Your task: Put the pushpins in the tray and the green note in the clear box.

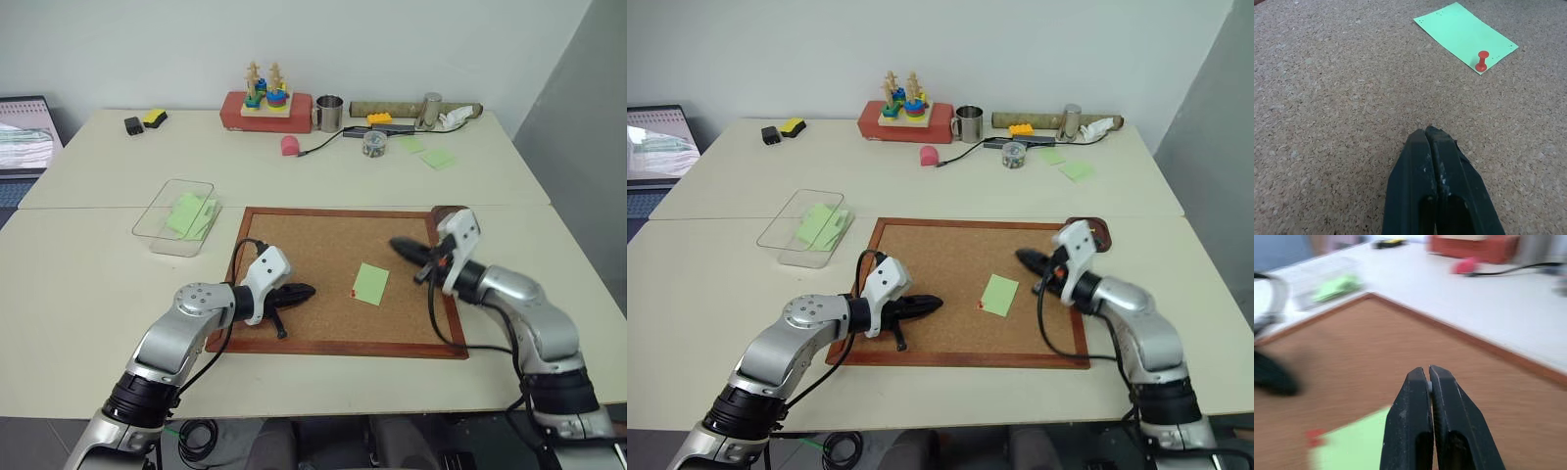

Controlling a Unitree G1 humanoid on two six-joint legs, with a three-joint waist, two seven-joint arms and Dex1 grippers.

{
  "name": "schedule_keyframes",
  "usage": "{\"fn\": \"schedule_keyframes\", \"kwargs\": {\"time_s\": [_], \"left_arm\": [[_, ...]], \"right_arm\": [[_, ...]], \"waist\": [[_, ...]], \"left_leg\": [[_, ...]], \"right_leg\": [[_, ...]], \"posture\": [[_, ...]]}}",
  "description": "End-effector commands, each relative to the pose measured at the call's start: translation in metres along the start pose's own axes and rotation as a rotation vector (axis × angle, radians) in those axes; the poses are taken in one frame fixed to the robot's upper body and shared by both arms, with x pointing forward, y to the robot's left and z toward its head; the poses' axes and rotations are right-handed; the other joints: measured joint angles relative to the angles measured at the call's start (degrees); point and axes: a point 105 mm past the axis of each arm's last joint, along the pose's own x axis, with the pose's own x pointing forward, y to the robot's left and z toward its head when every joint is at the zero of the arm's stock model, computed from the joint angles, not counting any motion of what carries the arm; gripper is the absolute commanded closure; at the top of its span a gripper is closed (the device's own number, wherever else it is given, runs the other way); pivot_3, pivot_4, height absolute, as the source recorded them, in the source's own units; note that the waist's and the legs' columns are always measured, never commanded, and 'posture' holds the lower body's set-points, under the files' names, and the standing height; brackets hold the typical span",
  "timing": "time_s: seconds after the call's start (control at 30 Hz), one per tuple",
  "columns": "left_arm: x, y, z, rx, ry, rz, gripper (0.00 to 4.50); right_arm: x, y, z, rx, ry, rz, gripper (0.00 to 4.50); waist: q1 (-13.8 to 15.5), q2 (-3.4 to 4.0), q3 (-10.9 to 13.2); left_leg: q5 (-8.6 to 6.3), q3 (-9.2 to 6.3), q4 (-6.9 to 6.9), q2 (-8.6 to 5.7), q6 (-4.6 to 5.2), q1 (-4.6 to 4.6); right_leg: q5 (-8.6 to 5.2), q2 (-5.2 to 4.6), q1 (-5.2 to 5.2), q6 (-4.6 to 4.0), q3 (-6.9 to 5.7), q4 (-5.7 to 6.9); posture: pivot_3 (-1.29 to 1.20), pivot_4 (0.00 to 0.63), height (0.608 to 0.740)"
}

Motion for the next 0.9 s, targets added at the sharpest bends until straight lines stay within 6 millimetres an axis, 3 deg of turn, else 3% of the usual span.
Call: {"fn": "schedule_keyframes", "kwargs": {"time_s": [0.03, 0.2, 0.37, 0.4, 0.43, 0.77, 0.9], "left_arm": [[-0.001, -0.001, -0.004, 0.002, 0.022, -0.001, 4.50], [-0.001, -0.001, -0.002, 0.005, 0.021, 0.001, 4.50], [-0.002, 0.000, -0.003, 0.004, 0.021, 0.012, 4.50], [-0.003, 0.000, -0.003, 0.004, 0.022, 0.015, 4.50], [-0.003, 0.000, -0.004, 0.004, 0.022, 0.017, 4.50], [-0.005, -0.001, -0.004, 0.001, 0.021, 0.028, 4.50], [-0.005, -0.001, -0.004, 0.000, 0.021, 0.025, 4.50]], "right_arm": [[-0.005, -0.064, 0.016, -0.035, -0.026, -0.223, 4.47], [0.001, -0.094, 0.004, 0.031, 0.036, -0.287, 4.47], [0.008, -0.109, -0.007, 0.096, 0.085, -0.327, 4.47], [0.010, -0.111, -0.009, 0.109, 0.093, -0.333, 4.03], [0.010, -0.112, -0.010, 0.117, 0.097, -0.336, 4.00], [0.009, -0.123, -0.013, 0.152, 0.092, -0.368, 1.87], [0.006, -0.123, -0.001, 0.137, 0.035, -0.350, 1.04]], "waist": [[0.0, 0.01, 0.0], [-0.2, 0.01, 0.0], [-0.3, 0.01, 0.0], [-0.3, 0.01, 0.0], [-0.3, 0.01, 0.0], [-0.3, 0.01, 0.0], [-0.3, 0.01, 0.0]], "left_leg": [[0.00, 0.03, 0.00, -0.01, 0.00, 0.00], [0.00, 0.06, -0.02, 0.01, 0.00, 0.03], [0.00, 0.09, 0.00, -0.01, 0.01, 0.01], [0.00, 0.08, -0.01, 0.00, 0.00, 0.01], [0.00, 0.08, -0.01, -0.01, 0.00, 0.01], [0.00, 0.07, -0.01, 0.00, 0.00, 0.01], [0.00, 0.07, -0.01, 0.00, 0.00, 0.01]], "right_leg": [[0.01, -0.01, -0.01, -0.02, 0.03, 0.00], [0.16, 0.00, 0.00, -0.28, 0.04, -0.02], [0.17, -0.01, 0.00, -0.29, 0.07, 0.00], [0.17, -0.01, 0.00, -0.29, 0.07, -0.01], [0.17, -0.01, 0.00, -0.29, 0.07, -0.01], [0.18, -0.01, 0.00, -0.30, 0.07, -0.01], [0.18, -0.01, 0.00, -0.30, 0.08, -0.01]], "posture": [[0.00, 0.150, 0.740], [0.00, 0.150, 0.740], [0.00, 0.150, 0.740], [0.00, 0.150, 0.740], [0.00, 0.150, 0.740], [0.00, 0.150, 0.740], [0.00, 0.150, 0.740]]}}
